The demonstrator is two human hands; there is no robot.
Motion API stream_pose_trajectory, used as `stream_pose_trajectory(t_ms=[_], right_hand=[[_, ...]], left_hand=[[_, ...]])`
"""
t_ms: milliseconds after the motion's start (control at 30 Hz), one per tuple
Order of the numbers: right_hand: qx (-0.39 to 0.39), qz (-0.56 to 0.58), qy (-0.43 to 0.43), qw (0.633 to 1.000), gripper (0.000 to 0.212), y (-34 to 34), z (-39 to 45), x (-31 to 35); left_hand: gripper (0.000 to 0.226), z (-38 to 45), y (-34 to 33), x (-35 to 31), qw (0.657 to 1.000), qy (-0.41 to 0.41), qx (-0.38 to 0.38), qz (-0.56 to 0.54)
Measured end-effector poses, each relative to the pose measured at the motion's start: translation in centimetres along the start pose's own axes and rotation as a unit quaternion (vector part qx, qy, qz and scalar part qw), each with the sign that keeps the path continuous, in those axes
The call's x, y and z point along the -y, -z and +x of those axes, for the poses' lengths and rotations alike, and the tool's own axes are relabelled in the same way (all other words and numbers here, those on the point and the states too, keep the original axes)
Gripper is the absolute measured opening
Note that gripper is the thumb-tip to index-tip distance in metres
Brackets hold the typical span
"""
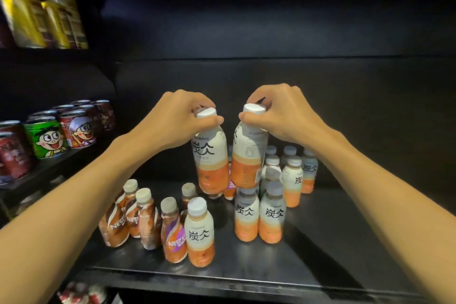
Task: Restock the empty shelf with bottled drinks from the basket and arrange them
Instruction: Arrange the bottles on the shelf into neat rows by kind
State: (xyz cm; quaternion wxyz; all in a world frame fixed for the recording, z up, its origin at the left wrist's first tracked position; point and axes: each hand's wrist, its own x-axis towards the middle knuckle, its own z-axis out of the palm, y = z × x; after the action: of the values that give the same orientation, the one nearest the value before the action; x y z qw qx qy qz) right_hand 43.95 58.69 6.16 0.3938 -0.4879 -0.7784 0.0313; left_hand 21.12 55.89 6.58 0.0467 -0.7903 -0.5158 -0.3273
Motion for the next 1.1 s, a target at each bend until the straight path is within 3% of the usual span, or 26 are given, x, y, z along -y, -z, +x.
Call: stream_pose_trajectory(t_ms=[333,533,767,1100], right_hand=[[0.0,-0.046,-0.055,0.997,0.028,9.5,-9.6,-5.8],[0.012,-0.054,-0.115,0.992,0.031,12.4,-13.7,-10.0],[0.027,-0.087,-0.182,0.979,0.029,10.8,-14.9,-15.6],[0.092,-0.083,-0.234,0.964,0.031,4.9,-12.6,-22.4]], left_hand=[[0.026,-2.2,-4.8,-13.2,0.998,0.001,0.022,-0.061],[0.023,-1.8,-9.7,-17.6,0.993,0.035,0.049,-0.1],[0.024,0.2,-16.3,-18.3,0.992,0.032,0.109,-0.058],[0.035,4.1,-24.1,-13.4,0.979,0.031,0.198,-0.041]])
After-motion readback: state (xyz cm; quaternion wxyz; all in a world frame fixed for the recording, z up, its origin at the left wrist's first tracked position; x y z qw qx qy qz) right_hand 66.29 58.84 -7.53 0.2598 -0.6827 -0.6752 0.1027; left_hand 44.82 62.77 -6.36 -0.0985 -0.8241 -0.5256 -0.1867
